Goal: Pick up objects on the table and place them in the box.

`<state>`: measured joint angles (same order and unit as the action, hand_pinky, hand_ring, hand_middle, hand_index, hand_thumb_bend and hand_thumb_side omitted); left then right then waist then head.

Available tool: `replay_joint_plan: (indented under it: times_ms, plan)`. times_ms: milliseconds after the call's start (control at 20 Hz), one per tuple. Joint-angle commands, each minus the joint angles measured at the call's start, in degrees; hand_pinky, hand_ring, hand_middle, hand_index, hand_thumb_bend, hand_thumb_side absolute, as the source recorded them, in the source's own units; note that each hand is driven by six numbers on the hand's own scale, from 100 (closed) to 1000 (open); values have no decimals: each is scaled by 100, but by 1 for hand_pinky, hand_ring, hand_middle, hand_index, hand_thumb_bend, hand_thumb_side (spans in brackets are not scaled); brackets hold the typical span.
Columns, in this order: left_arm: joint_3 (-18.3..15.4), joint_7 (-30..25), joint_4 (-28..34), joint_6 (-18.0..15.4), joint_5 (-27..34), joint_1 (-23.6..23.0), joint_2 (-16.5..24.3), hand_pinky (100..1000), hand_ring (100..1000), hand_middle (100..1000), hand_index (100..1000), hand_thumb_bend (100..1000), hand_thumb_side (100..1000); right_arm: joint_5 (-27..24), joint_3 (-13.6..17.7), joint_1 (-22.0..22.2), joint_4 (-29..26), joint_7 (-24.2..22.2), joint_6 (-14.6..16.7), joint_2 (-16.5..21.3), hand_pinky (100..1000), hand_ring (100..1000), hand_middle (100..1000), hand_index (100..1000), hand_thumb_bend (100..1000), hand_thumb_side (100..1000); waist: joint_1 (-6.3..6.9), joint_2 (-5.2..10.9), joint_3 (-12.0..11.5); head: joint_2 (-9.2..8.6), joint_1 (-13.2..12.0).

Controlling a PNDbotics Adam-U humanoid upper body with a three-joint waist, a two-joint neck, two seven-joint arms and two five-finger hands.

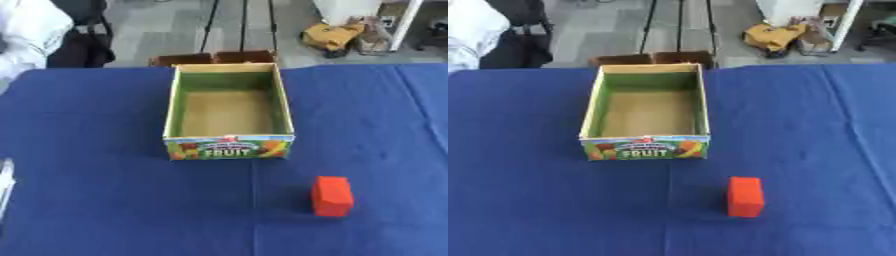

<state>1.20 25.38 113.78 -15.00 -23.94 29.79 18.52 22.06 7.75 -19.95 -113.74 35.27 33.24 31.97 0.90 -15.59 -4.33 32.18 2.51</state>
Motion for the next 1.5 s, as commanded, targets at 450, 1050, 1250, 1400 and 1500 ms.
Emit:
replay_joint_plan:
  times_ms: [450, 1050, 1250, 1400, 1500]
  plan:
    - [3, -45, 81, 6, 28, 50, 129, 865, 928, 892, 993, 162, 1000, 154, -556, -41, -86, -2148, -2400, 2299, 651, 716, 774, 852, 100, 1000, -67, 122, -7, 27, 36]
    - [61, -124, 81, -1, 68, 82, 117, 865, 927, 892, 992, 150, 1000, 273, -1250, -525, -86, -5562, -3401, 3168, 682, 774, 797, 889, 100, 1000, -124, 161, -102, -54, 141]
    - [69, -135, 81, -3, 75, 96, 107, 865, 928, 892, 992, 146, 1000, 103, -1417, -629, -86, -6043, -3697, 3161, 682, 800, 813, 900, 100, 1000, -138, 159, -112, -87, 157]
    - [74, -139, 81, -2, 79, 104, 97, 865, 928, 891, 991, 142, 1000, -34, -1575, -687, -86, -6512, -3851, 3114, 705, 833, 835, 917, 329, 883, -146, 156, -123, -110, 169]
    - [77, -141, 81, 2, 82, 105, 88, 865, 928, 890, 991, 140, 1000, -133, -1657, -733, -86, -6848, -3927, 3068, 713, 839, 840, 929, 427, 795, -150, 156, -129, -117, 169]
